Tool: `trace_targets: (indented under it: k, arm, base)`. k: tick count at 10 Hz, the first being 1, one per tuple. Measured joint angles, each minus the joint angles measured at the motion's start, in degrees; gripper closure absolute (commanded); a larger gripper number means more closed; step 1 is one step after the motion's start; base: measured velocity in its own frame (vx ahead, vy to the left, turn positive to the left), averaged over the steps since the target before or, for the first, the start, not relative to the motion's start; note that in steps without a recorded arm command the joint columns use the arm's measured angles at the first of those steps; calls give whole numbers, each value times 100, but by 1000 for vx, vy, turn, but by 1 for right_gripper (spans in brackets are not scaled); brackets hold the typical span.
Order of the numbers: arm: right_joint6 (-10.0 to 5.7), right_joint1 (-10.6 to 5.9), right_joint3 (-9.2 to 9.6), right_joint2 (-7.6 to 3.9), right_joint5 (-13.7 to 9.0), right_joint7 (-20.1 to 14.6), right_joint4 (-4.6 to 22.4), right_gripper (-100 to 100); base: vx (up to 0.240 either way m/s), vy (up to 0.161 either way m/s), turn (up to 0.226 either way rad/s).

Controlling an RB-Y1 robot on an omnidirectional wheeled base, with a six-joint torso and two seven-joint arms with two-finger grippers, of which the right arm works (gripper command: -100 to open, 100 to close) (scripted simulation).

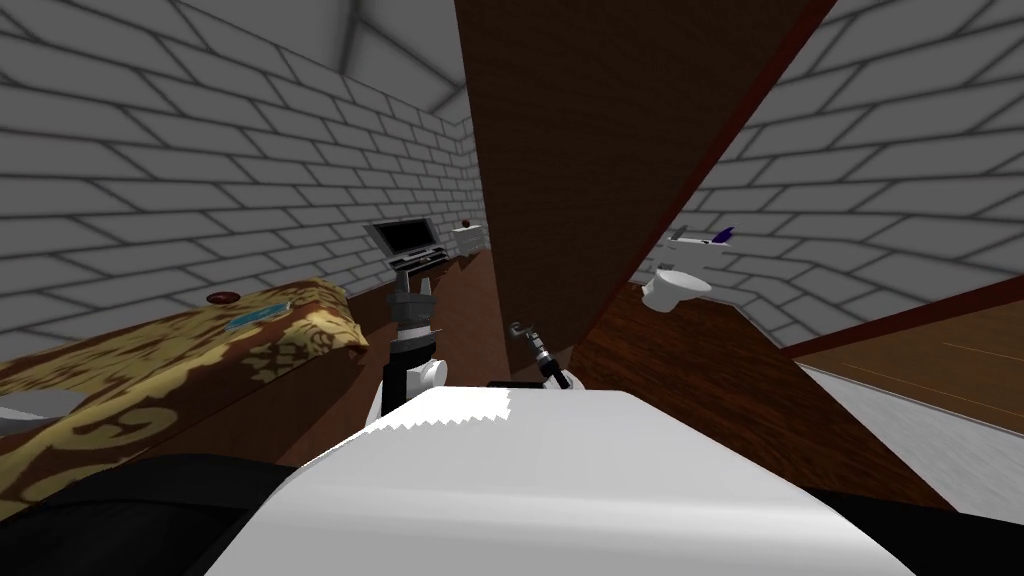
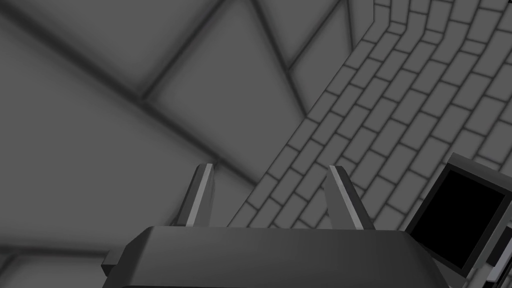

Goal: Push the door open

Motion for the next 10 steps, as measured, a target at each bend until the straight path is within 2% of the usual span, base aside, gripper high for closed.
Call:
trace_targets:
  k: [1,2,3,4,5,8,10]
  arm:
    - [63,41,-89,-9,-18,13,-98,100]
    - [87,-18,-177,18,-39,28,-51,100]
    - [52,-45,-274,48,-60,51,15,100]
    - [-2,-147,-398,107,-93,79,178,100]
    - [49,-105,-449,85,-104,90,79,100]
    - [133,-65,-709,150,-158,166,0,100]
    - [125,-93,-829,166,-192,189,11,100]
  base:
    - [100,147,-67]
    - [115,155,-46]
    - [102,174,-64]
    - [101,127,-35]
    - [121,141,-42]
    - [102,161,-69]
    - [64,67,-43]
